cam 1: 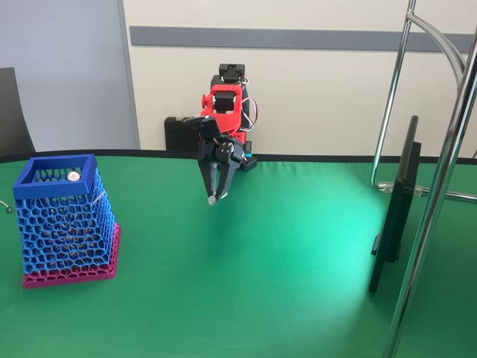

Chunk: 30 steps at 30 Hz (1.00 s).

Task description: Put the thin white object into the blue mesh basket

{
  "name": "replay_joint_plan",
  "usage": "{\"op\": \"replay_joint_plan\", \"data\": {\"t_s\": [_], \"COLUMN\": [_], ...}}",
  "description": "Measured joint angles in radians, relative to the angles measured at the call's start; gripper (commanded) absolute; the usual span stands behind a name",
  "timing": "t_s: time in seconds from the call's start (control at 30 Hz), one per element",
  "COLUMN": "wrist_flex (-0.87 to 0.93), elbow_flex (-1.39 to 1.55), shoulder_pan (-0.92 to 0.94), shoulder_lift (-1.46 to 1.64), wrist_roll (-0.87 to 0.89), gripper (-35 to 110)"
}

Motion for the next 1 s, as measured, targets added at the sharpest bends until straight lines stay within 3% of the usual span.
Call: {"op": "replay_joint_plan", "data": {"t_s": [0.77,1.0], "wrist_flex": [-0.063,0.025], "elbow_flex": [-0.505,-0.704], "shoulder_pan": [0.202,0.279], "shoulder_lift": [-0.109,-0.193], "wrist_roll": [0.58,0.758], "gripper": [8,8]}}
